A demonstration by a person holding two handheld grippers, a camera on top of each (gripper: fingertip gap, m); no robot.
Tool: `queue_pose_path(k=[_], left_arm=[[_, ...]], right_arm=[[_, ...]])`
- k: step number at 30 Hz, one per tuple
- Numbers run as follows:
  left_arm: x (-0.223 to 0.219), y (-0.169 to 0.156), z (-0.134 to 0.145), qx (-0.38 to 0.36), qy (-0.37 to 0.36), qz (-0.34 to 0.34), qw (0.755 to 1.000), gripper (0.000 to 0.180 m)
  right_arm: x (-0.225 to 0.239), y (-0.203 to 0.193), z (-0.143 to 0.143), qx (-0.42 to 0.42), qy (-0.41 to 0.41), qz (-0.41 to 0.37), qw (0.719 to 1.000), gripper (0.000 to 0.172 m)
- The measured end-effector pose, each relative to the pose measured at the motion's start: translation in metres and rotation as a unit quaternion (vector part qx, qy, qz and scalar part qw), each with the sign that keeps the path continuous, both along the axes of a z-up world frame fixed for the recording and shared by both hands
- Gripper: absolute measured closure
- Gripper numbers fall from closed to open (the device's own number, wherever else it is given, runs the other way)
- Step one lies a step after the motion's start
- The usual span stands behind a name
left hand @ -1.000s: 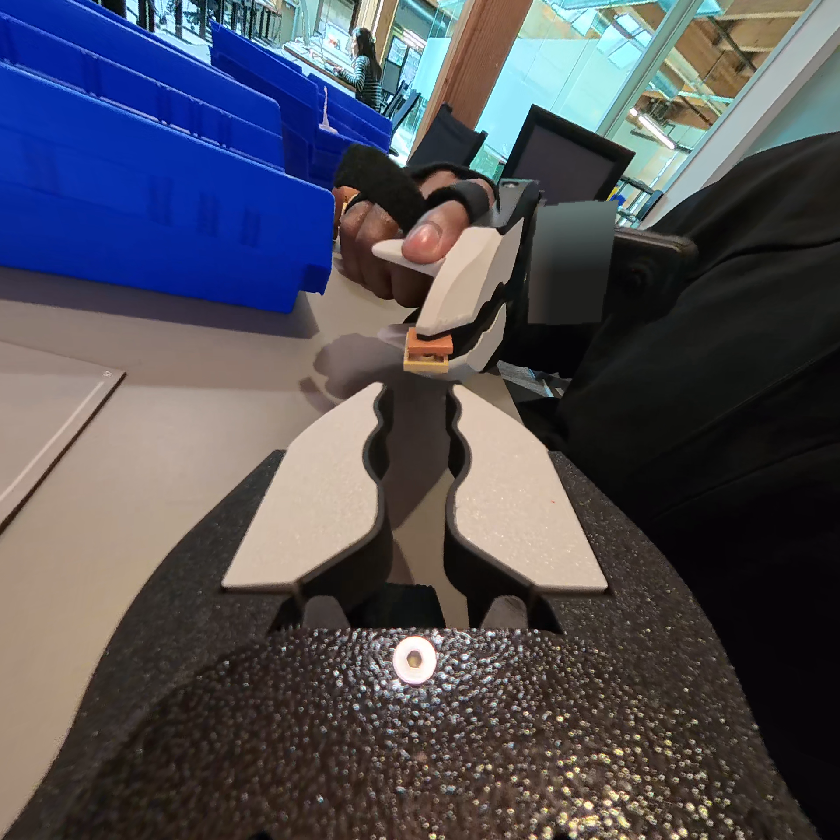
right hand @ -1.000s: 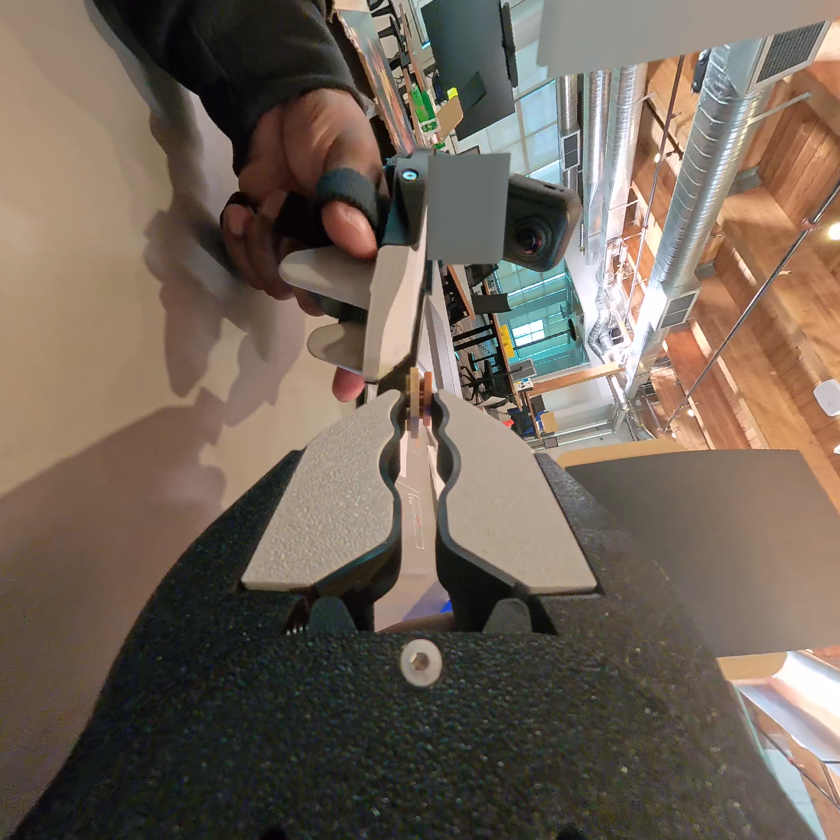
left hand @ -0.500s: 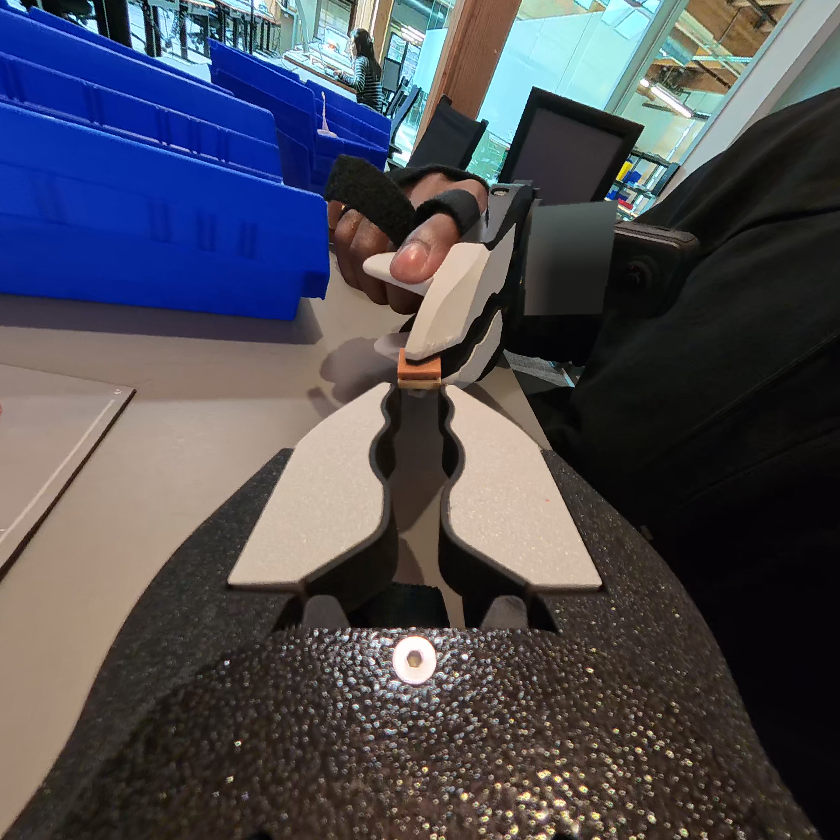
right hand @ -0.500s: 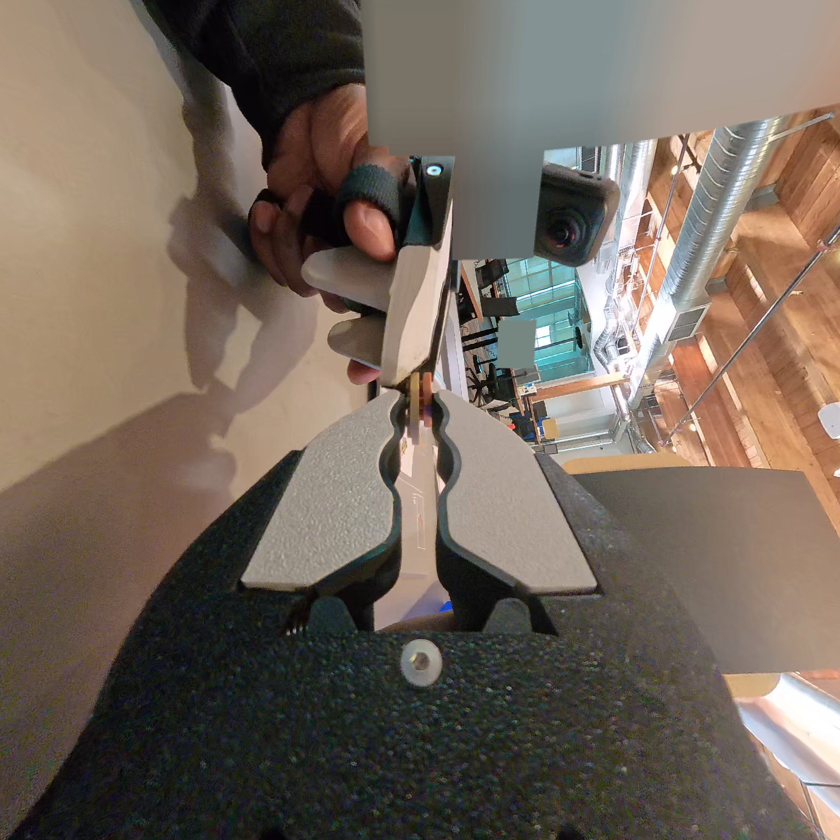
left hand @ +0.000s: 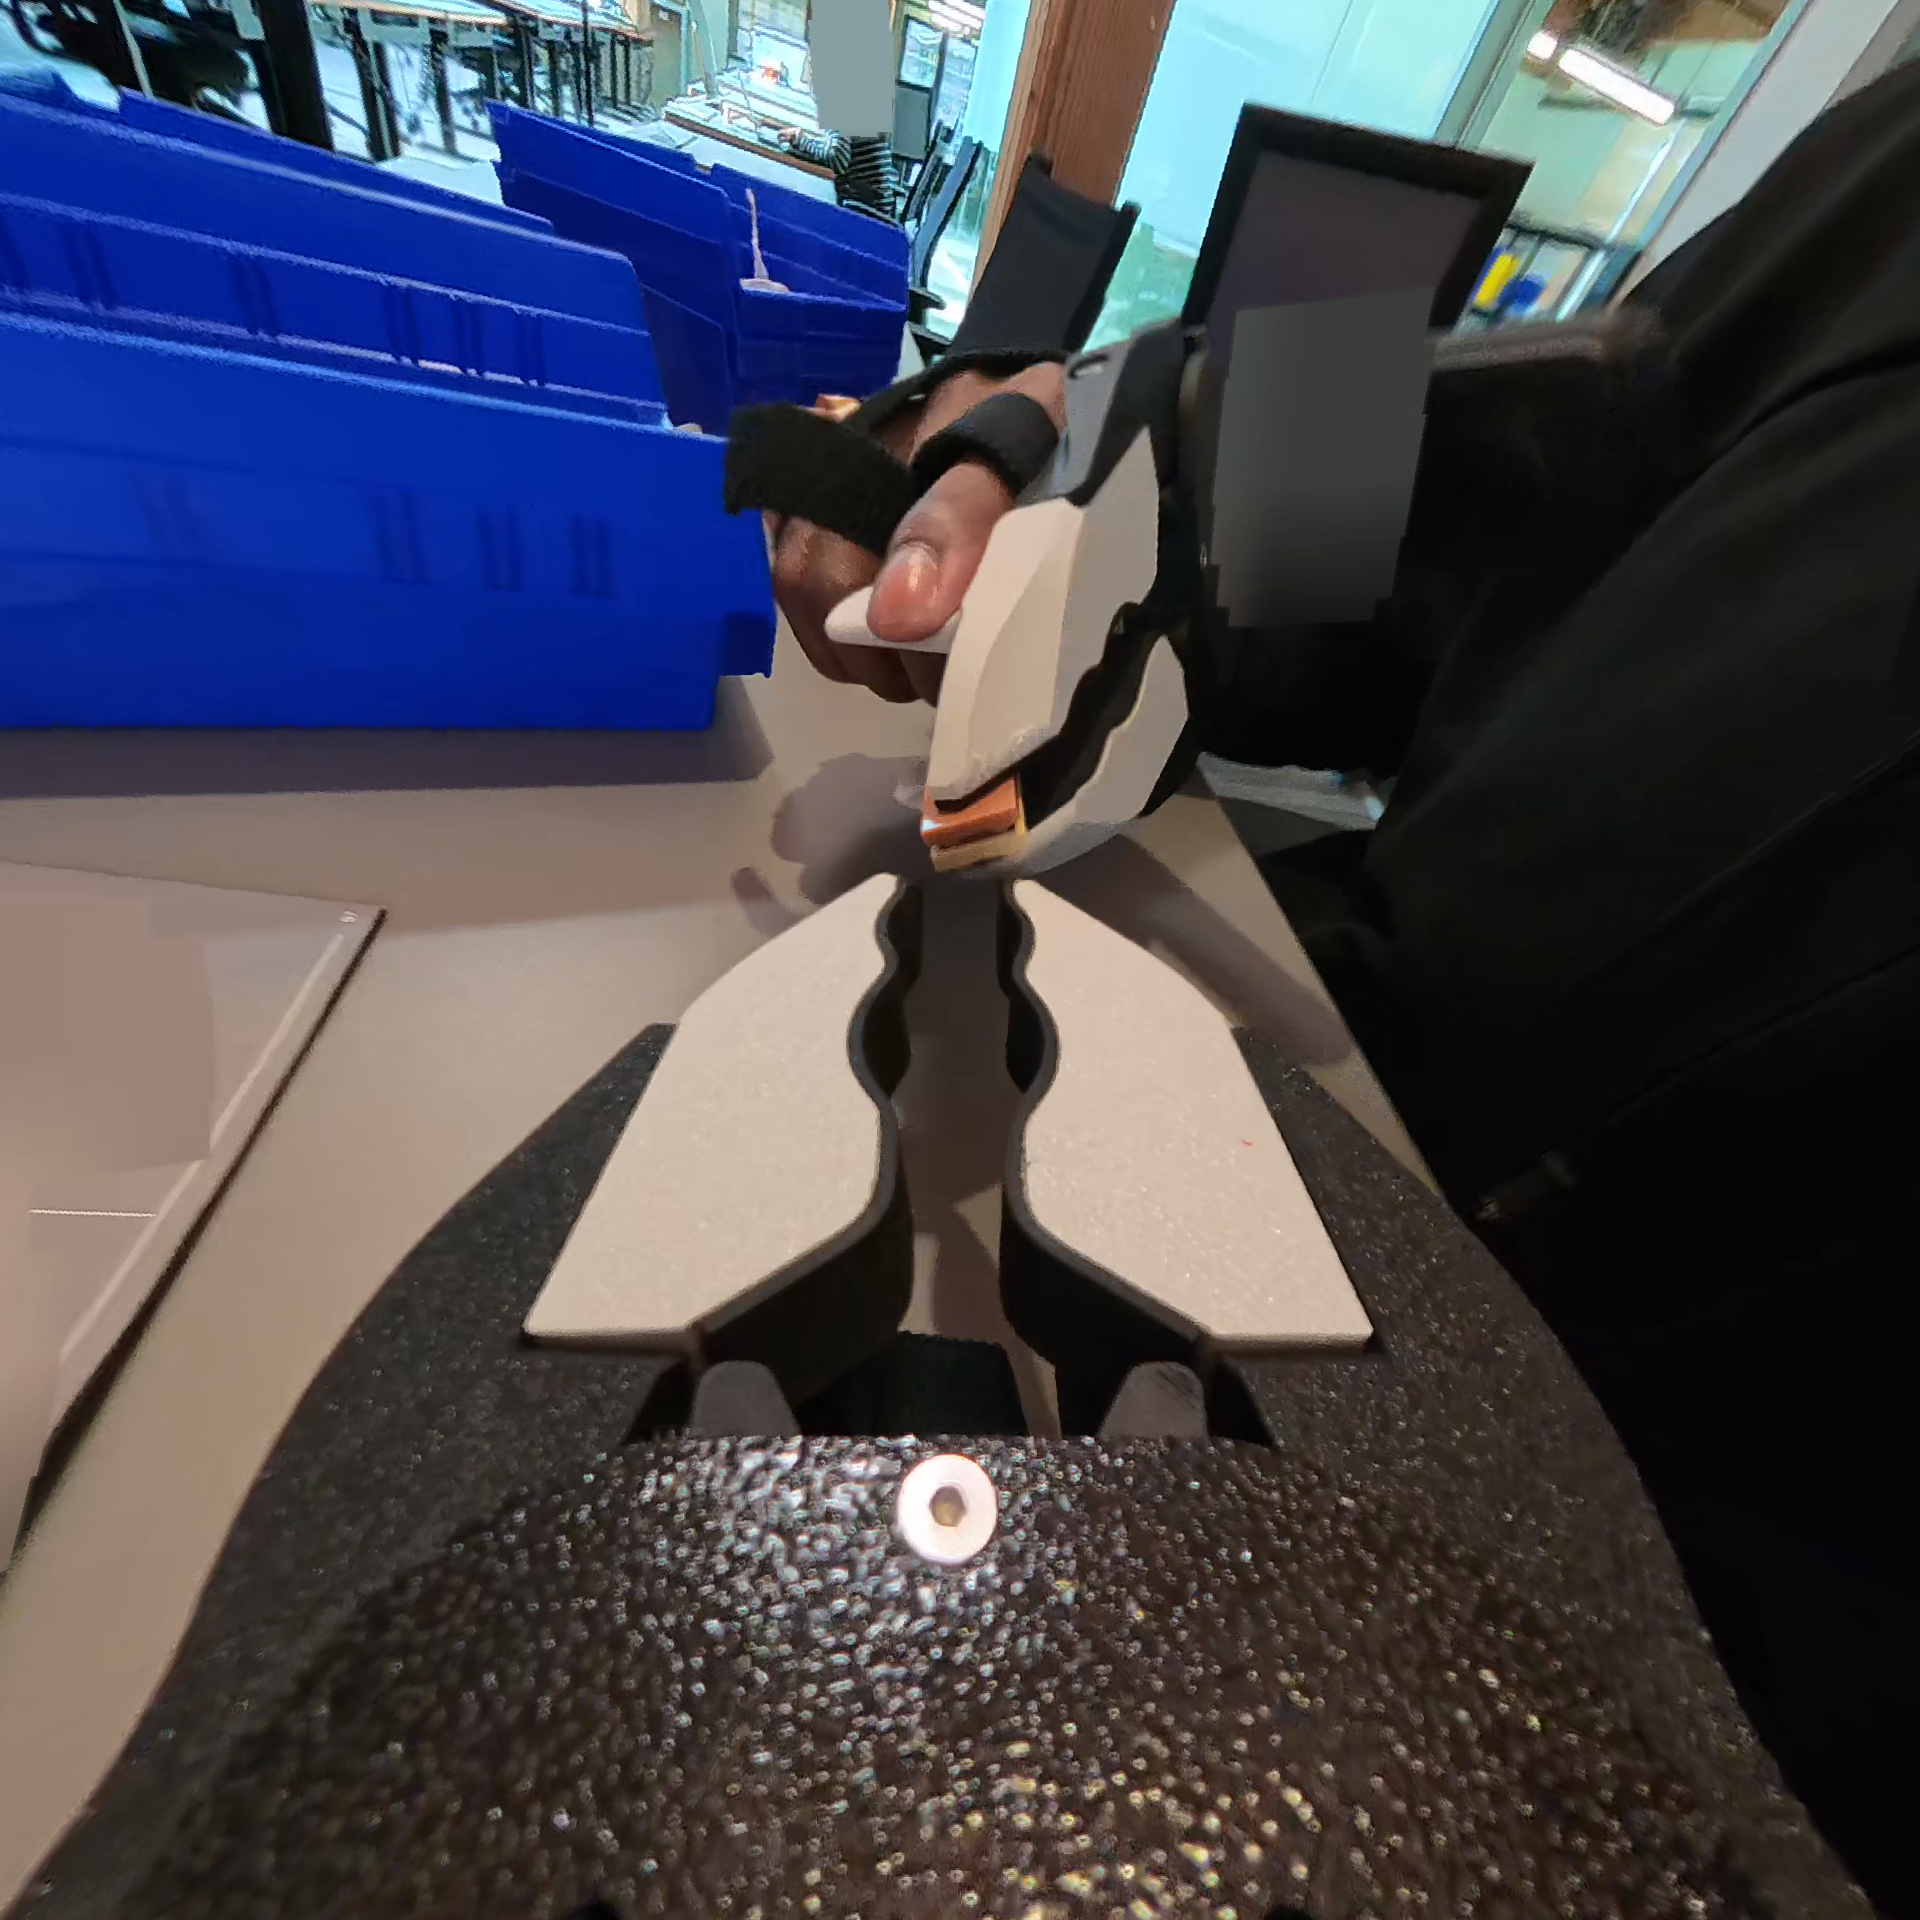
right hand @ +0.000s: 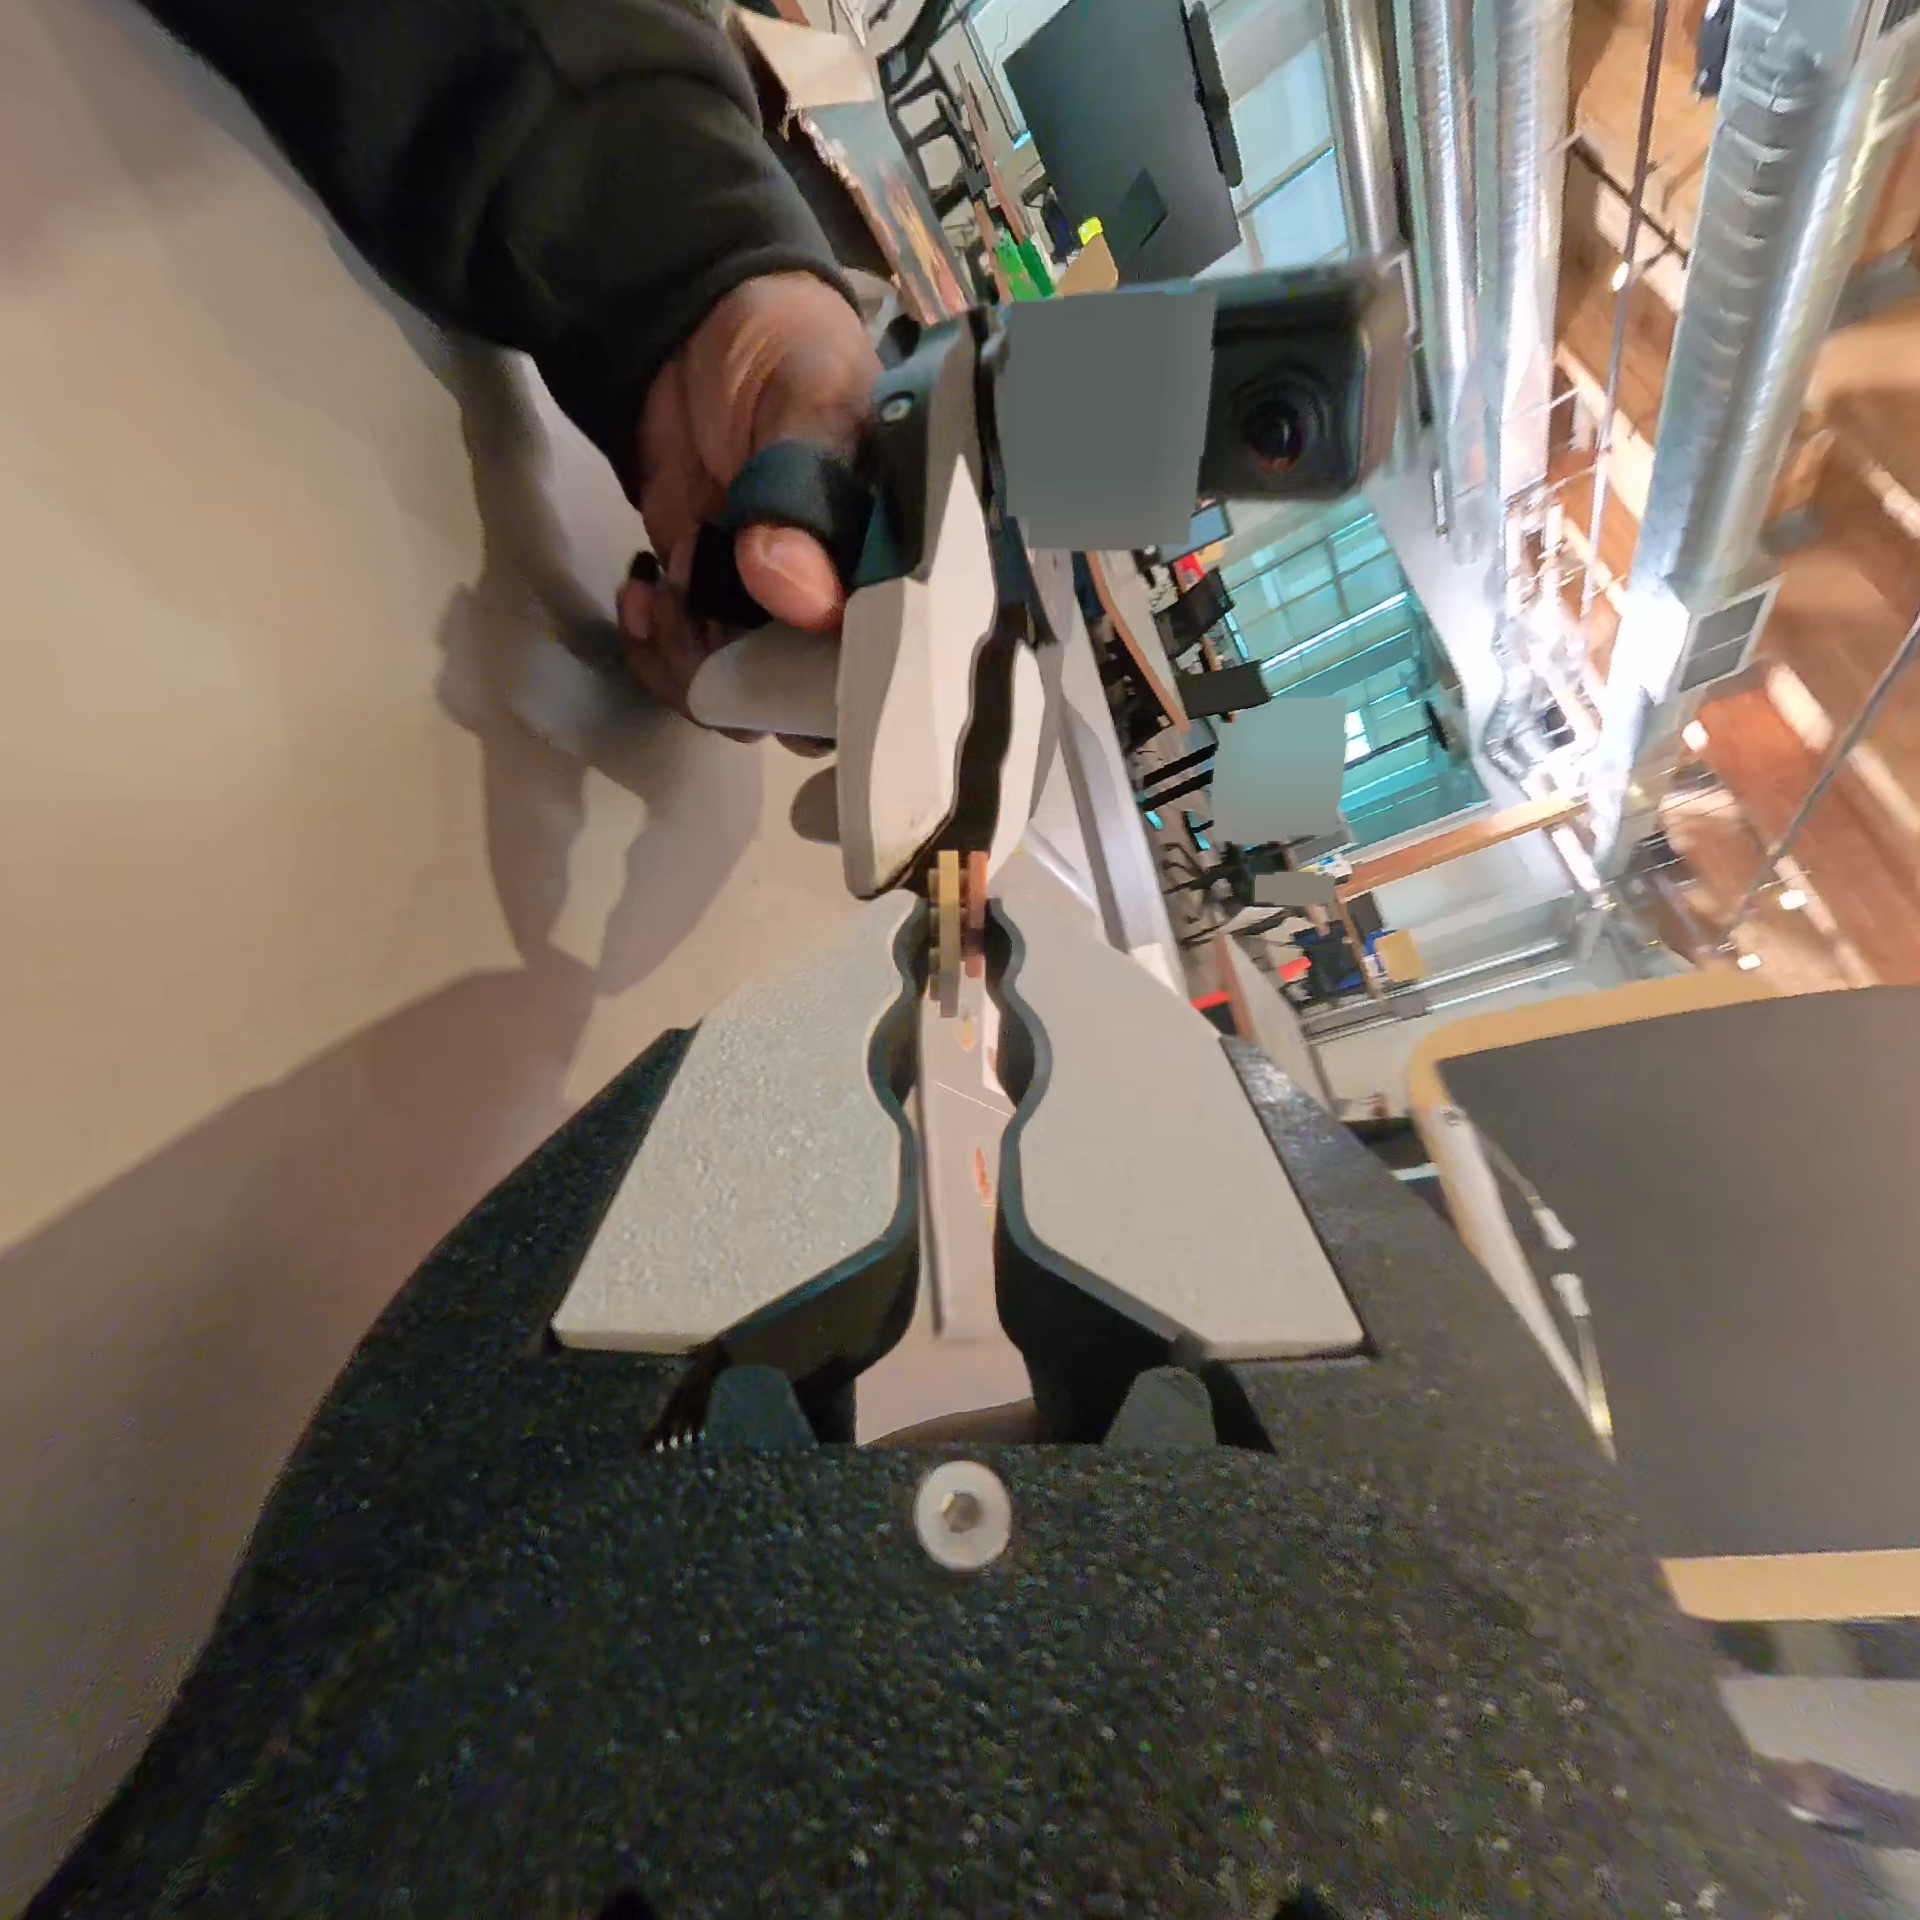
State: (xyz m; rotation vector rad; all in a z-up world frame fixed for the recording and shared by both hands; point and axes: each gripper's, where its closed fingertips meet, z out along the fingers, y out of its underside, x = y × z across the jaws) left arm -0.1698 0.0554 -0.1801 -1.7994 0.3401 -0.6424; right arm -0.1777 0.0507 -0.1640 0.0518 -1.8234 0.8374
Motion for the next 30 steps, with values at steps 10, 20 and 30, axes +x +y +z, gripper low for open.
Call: queue_pose_path(k=[10,20,30], left_arm=[[-0.0037,-0.0042,0.0021,0.108,0.184,0.006,0.977,0.162],[-0.001,-0.0019,0.0045,0.143,0.205,0.015,0.968,0.171],[-0.0009,-0.0011,0.0046,0.153,0.213,0.019,0.965,0.172]], right_arm=[[0.0034,-0.002,-0.0042,-0.164,-0.183,0.047,0.968,0.163],[0.0064,-0.0039,-0.0018,-0.203,-0.214,0.072,0.953,0.163],[0.0059,-0.0037,-0.0031,-0.207,-0.22,0.075,0.95,0.163]])
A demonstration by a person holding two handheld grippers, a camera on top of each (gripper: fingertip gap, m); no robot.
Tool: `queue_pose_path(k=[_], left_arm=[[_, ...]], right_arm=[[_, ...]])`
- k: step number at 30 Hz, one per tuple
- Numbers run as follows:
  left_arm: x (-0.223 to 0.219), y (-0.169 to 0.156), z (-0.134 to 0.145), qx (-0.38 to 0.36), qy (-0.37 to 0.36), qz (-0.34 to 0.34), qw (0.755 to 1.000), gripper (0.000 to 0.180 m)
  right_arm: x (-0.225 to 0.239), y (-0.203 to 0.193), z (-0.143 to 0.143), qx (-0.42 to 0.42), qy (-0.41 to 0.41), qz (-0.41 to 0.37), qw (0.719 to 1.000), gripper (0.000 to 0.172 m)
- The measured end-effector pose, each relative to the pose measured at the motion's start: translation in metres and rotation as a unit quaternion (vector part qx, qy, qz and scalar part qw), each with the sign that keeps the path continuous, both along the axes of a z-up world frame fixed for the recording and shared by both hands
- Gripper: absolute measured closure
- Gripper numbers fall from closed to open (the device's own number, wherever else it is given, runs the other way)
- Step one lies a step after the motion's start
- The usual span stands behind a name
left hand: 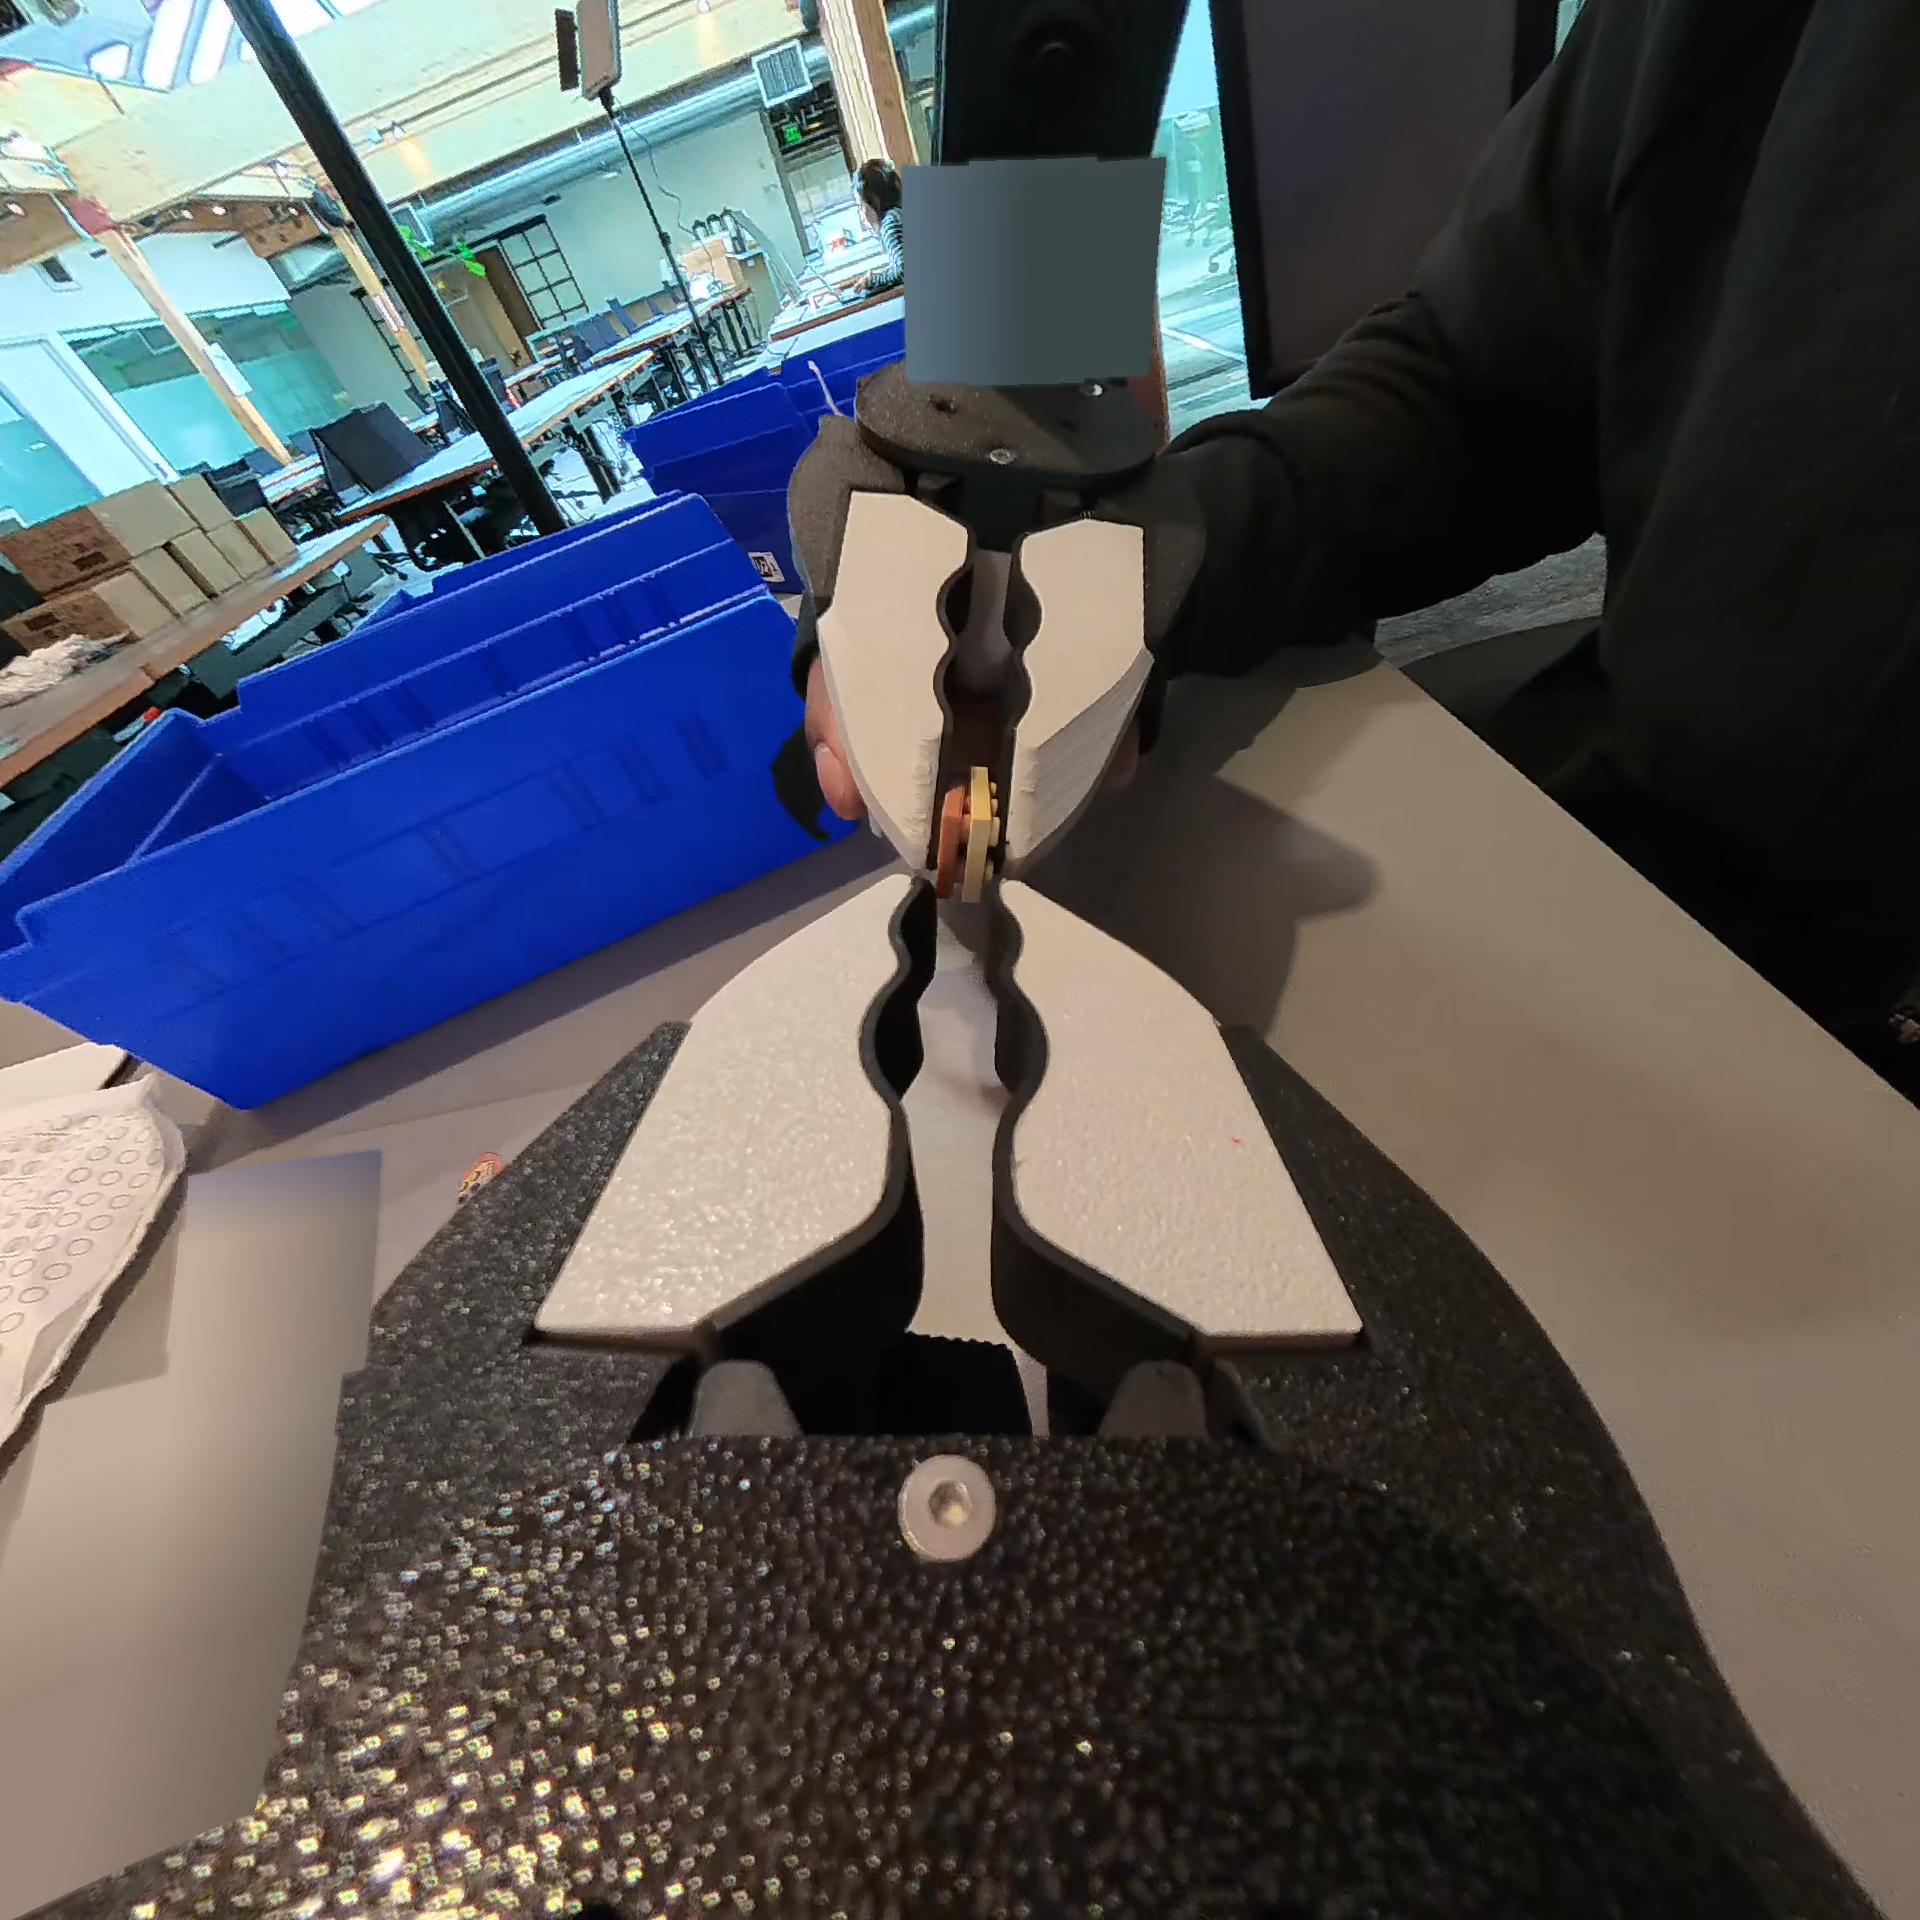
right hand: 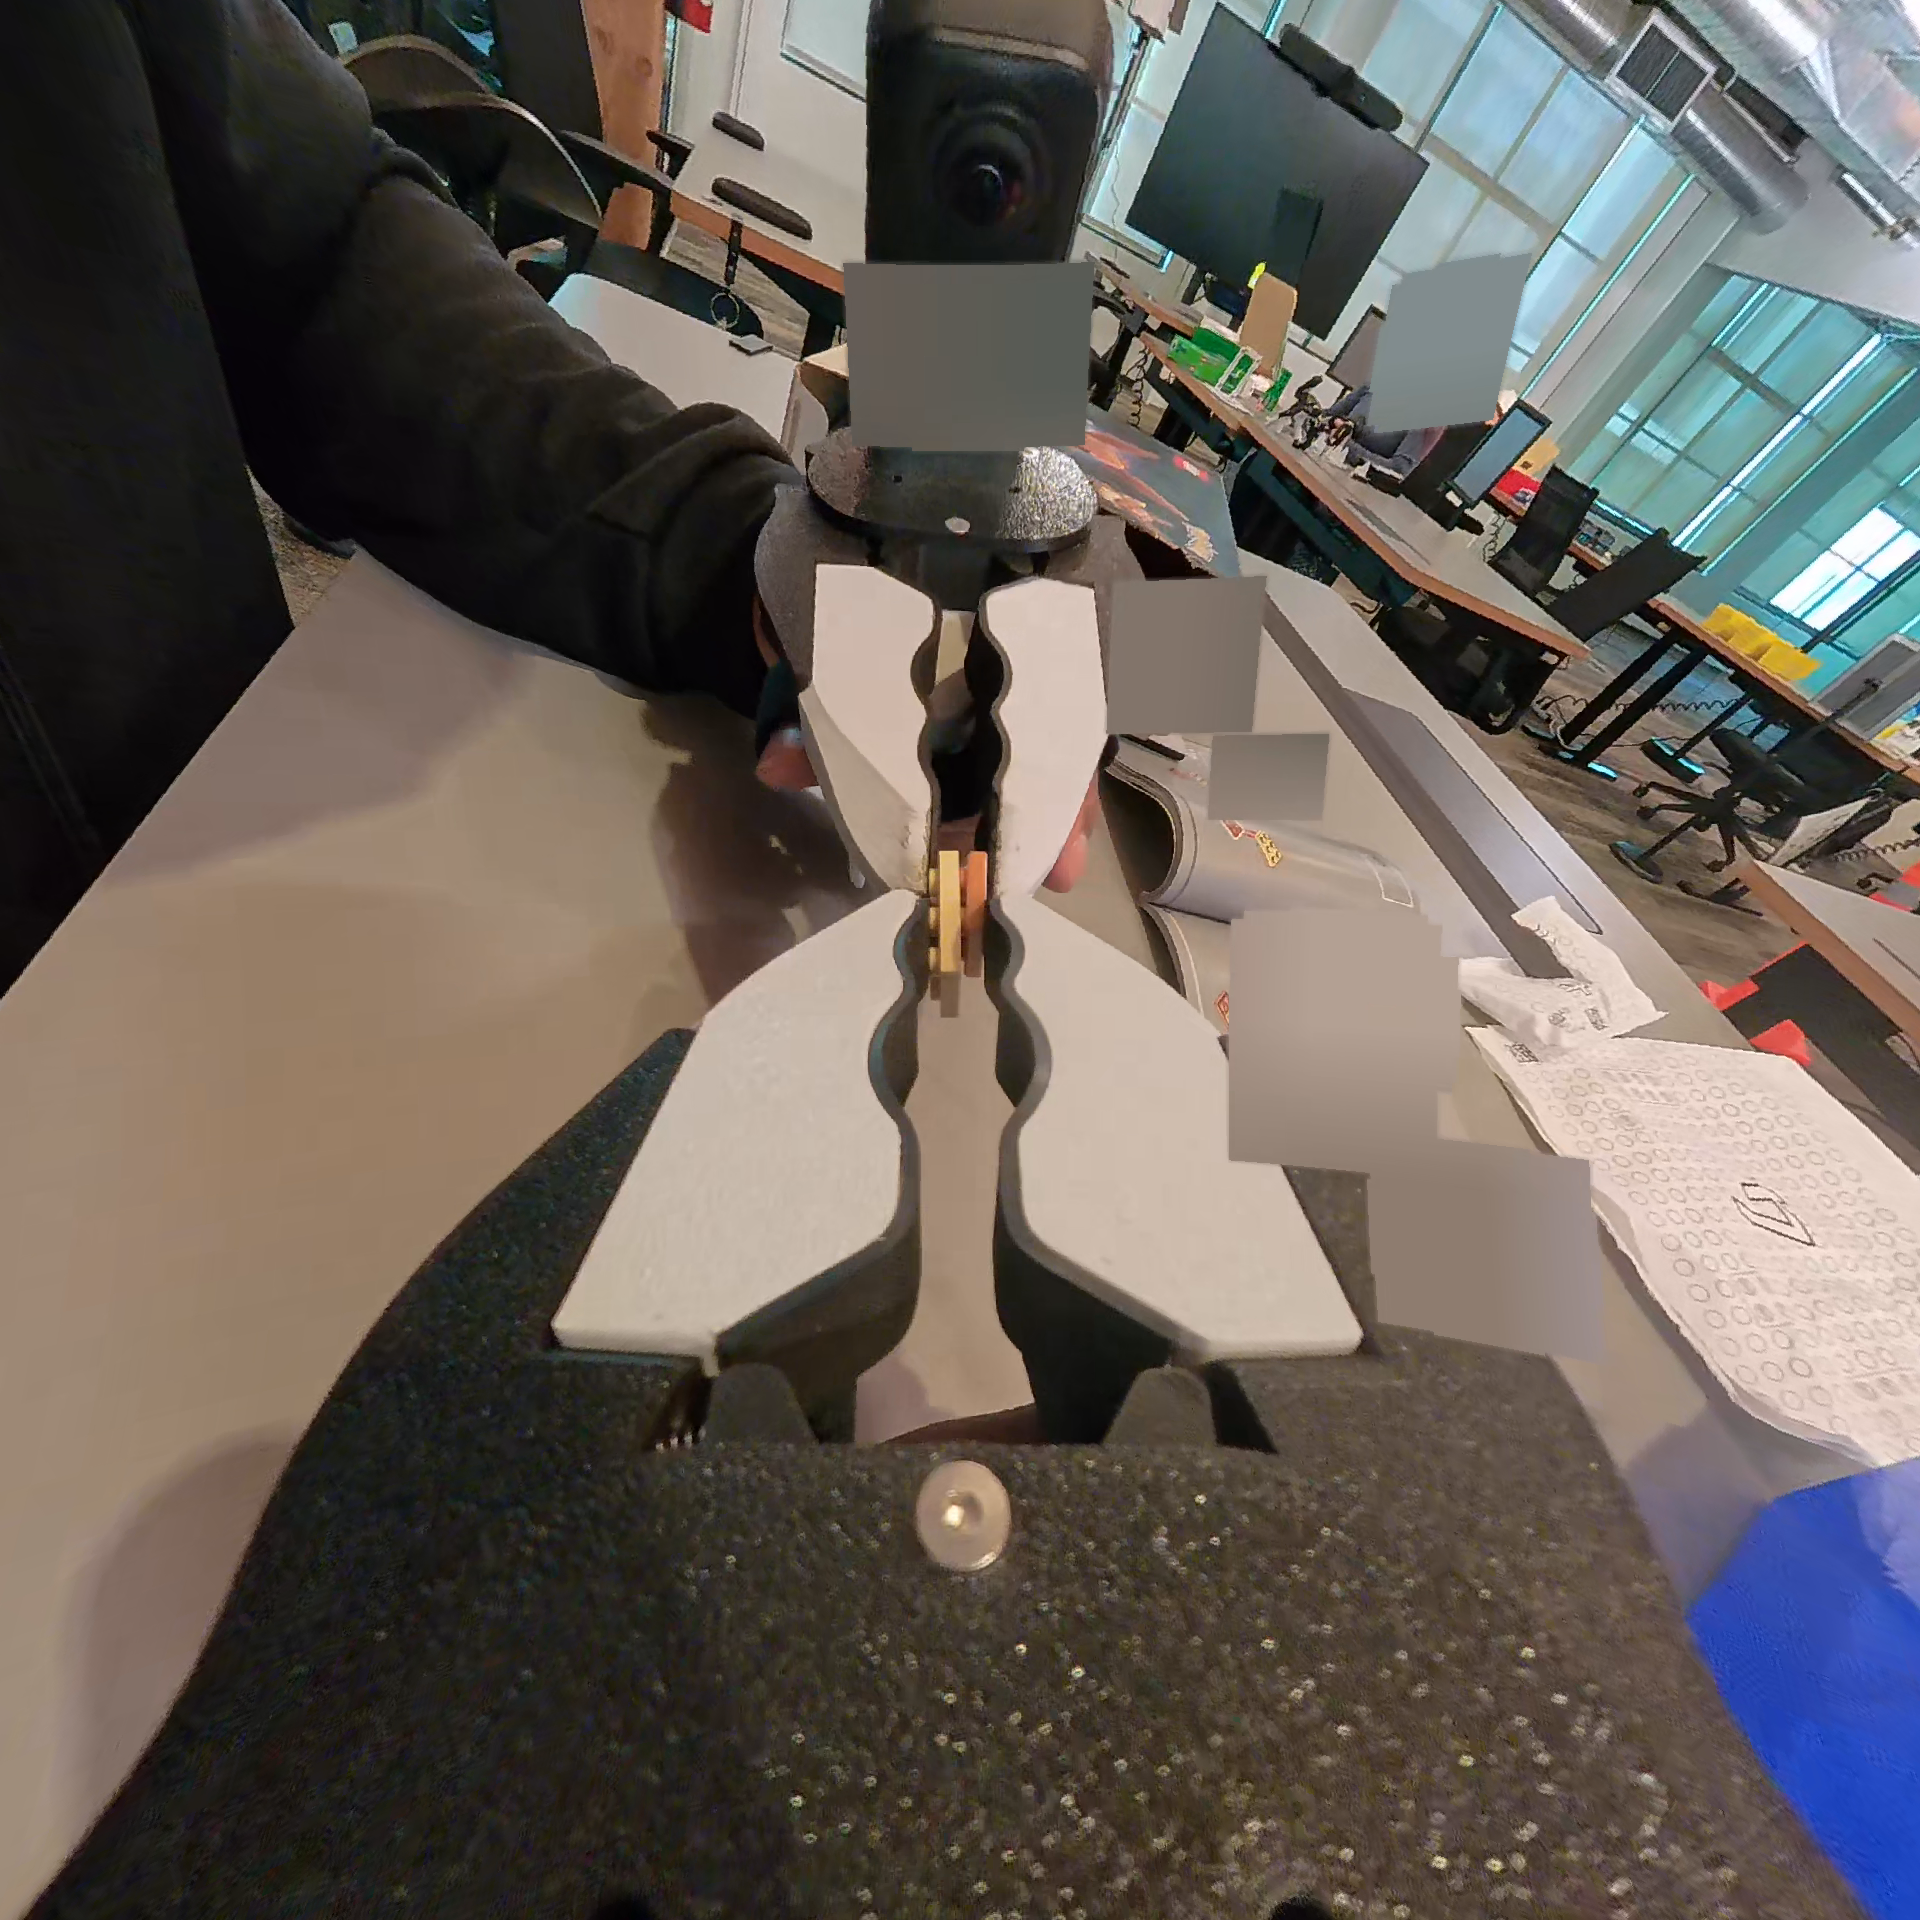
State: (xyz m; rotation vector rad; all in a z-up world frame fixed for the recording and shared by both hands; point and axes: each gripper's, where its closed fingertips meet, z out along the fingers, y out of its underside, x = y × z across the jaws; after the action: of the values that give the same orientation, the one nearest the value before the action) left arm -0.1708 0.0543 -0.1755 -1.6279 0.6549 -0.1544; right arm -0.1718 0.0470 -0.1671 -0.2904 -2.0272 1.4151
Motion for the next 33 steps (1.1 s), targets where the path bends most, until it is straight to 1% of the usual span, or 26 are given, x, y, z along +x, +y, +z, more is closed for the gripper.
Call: queue_pose_path(k=[12,27,29,30,33], left_arm=[[-0.0003,-0.0014,-0.0047,-0.013,0.029,0.002,1.0,0.175],[-0.0001,0.0001,-0.0097,-0.024,0.017,0.0,1.0,0.176],[-0.0009,0.0017,-0.0097,-0.031,0.006,0.005,0.999,0.175],[-0.0033,0.0036,-0.0081,-0.024,0.004,0.016,1.0,0.175],[-0.0031,0.0025,-0.0045,-0.008,-0.005,0.012,1.0,0.174]], right_arm=[[0.0005,-0.0013,-0.0041,-0.002,-0.015,0.009,1.0,0.164],[0.0006,0.0011,-0.0089,0.016,-0.013,0.006,1.0,0.164],[-0.0012,0.0035,-0.0085,0.006,-0.017,0.002,1.0,0.164],[-0.0025,0.0048,-0.0071,-0.006,-0.021,0.0,1.0,0.164],[-0.0007,0.0048,-0.0018,-0.039,-0.021,0.01,0.999,0.164]])
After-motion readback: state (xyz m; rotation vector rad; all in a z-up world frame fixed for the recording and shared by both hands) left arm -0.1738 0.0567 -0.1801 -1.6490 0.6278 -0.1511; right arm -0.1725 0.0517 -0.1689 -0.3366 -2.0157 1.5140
